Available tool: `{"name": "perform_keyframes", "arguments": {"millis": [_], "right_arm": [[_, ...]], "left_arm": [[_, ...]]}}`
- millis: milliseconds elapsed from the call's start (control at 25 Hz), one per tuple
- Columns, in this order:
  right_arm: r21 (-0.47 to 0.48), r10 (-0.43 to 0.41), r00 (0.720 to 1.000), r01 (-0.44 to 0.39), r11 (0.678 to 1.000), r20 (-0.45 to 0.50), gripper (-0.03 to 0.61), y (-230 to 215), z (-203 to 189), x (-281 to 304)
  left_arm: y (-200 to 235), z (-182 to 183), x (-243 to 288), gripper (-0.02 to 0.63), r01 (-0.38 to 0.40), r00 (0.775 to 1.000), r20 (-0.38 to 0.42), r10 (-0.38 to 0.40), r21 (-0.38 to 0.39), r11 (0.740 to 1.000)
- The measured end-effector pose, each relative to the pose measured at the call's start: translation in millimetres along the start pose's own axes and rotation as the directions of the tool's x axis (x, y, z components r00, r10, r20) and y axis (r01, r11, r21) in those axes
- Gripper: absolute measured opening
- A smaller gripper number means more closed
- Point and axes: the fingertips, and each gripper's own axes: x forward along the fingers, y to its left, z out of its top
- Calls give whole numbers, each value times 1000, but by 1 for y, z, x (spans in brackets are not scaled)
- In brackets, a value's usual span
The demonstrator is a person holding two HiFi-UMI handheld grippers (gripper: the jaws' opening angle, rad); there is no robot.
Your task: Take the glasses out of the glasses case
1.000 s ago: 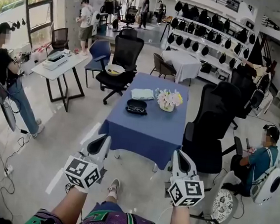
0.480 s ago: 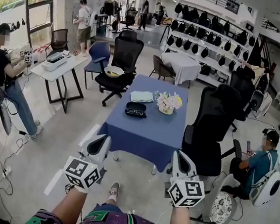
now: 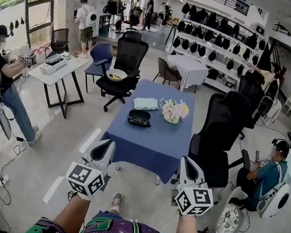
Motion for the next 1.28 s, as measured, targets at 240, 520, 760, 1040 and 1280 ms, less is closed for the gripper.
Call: {"name": "perform_keyframes", "arguments": {"millis": [240,520,760,1040,1280], "right_arm": [[-5,13,1000,-13,1000,-16,2,-3,-2,38],[1,25,999,-25,1000,-29,2,-9,-5,92],[-4,36,998,-36,999,-47,2,-11,-9,144],[-13,11,998,-12,1000,-58,2,-19,-7,200],[-14,-33,998,32,999,-52,2,-33,-1,237]], "left_arm": [[19,-4,32,15,14,1000,-19,-14,-2,1000],[56,-12,66,15,-2,999,-37,2,-10,1000],[94,-18,99,15,-23,999,-41,22,-19,1000],[136,-22,147,15,-6,998,-59,5,-20,1000],[158,-17,188,15,36,998,-58,-37,-15,999]]}}
